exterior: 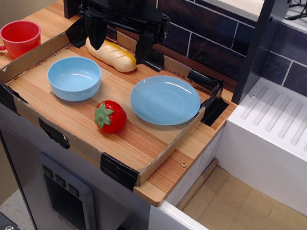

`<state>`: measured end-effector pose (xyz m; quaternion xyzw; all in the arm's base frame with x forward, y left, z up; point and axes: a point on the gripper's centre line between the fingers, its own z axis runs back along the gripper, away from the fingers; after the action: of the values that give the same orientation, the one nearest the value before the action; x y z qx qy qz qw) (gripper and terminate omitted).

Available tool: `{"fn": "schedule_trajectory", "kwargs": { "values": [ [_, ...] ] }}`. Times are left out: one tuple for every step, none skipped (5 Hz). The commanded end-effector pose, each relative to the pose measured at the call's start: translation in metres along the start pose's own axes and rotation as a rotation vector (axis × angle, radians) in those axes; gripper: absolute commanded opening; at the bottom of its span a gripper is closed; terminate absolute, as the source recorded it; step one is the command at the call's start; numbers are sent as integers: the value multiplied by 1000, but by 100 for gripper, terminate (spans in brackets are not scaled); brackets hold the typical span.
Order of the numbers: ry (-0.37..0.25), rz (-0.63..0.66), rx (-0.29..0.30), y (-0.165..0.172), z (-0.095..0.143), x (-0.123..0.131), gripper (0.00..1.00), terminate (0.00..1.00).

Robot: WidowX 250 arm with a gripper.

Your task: Put bowl on plate

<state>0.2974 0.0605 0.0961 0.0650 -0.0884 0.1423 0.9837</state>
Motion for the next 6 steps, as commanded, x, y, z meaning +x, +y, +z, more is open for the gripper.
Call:
{"fn": "schedule_trajectory", "kwargs": {
  "values": [
    [0, 0, 0, 0, 0, 0, 100, 0],
    [7, 90, -19, 20, -5, 4, 100, 0],
    [5, 183, -16, 33, -28, 14, 100, 0],
    [22, 209, 28, 40, -53, 19, 100, 0],
    [37, 221, 34, 40, -77, 20, 100, 0],
    [40, 221, 33, 36, -86, 18, 100, 0]
  ]
}}
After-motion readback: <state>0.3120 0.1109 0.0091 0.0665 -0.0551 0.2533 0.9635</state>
